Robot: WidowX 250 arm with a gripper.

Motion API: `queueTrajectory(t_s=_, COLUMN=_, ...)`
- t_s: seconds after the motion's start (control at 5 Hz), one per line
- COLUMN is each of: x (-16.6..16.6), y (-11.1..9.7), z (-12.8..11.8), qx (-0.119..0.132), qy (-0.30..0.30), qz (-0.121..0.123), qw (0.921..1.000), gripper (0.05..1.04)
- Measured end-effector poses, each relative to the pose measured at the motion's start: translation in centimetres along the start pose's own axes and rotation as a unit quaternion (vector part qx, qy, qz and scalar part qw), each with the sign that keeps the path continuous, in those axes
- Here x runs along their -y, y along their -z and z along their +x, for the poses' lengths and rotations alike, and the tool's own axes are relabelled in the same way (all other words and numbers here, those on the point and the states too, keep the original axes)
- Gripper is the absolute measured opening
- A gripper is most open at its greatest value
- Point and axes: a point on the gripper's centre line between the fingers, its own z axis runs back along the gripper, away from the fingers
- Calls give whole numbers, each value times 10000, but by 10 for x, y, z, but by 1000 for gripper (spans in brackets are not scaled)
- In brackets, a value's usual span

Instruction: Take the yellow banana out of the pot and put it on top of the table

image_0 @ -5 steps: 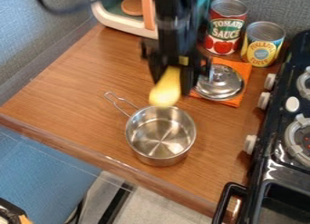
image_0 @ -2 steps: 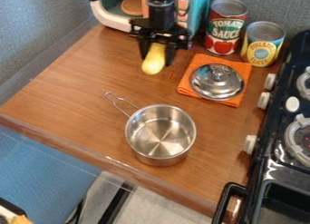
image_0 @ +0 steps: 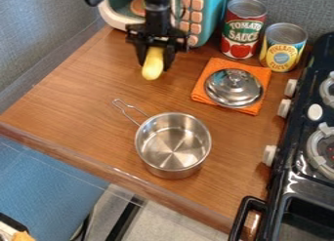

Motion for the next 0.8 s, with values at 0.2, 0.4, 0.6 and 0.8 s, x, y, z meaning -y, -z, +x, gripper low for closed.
queueTrajectory(t_s=0.2, x=-3, y=2, z=0, qx=-39, qy=-32, qz=-55, qw=10000, gripper=678)
queueTrajectory(t_s=0.4, x=-2, y=1, z=0, qx=-50, qy=18, qz=-92, qw=9999, gripper=952)
queueTrajectory(t_s=0.6, x=1, y=-5, z=0, qx=-23, qy=52, qz=-159, qw=9999, gripper=1008)
queueTrajectory(t_s=0.8, x=2, y=-33, z=0, qx=196, qy=150, qz=-260, qw=9994, gripper=1003)
